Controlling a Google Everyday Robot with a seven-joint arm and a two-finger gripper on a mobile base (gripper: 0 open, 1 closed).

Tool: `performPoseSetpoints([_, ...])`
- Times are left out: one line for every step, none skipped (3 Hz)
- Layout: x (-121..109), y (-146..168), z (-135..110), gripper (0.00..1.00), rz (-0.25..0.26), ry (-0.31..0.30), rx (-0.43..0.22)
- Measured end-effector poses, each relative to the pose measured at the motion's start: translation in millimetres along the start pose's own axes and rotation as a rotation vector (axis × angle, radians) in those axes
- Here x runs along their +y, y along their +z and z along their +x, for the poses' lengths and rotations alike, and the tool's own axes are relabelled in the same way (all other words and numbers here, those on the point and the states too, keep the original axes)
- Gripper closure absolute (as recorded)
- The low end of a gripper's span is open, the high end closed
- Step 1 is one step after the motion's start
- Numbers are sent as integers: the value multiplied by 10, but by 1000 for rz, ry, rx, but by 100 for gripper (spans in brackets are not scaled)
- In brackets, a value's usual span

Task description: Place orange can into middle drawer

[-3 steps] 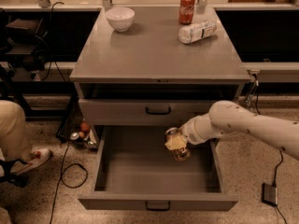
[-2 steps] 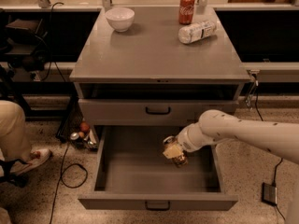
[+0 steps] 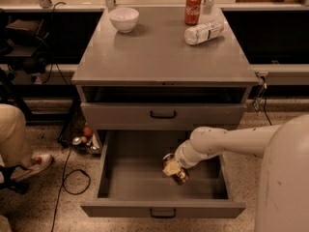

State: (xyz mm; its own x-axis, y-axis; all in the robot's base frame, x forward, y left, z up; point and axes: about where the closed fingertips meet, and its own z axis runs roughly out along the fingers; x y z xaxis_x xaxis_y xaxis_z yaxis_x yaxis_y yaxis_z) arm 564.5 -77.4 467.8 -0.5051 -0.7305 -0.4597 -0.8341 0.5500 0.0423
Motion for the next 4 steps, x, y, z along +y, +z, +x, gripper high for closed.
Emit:
performPoseSetpoints([96,262,44,100,-13,6,24])
performPoseSetpoints([198,507,39,100,-40,15,25])
performPoseSetpoints([313,766,1,100,-75,29,18])
performPoseSetpoints([372,891,-32,100,-94,37,11])
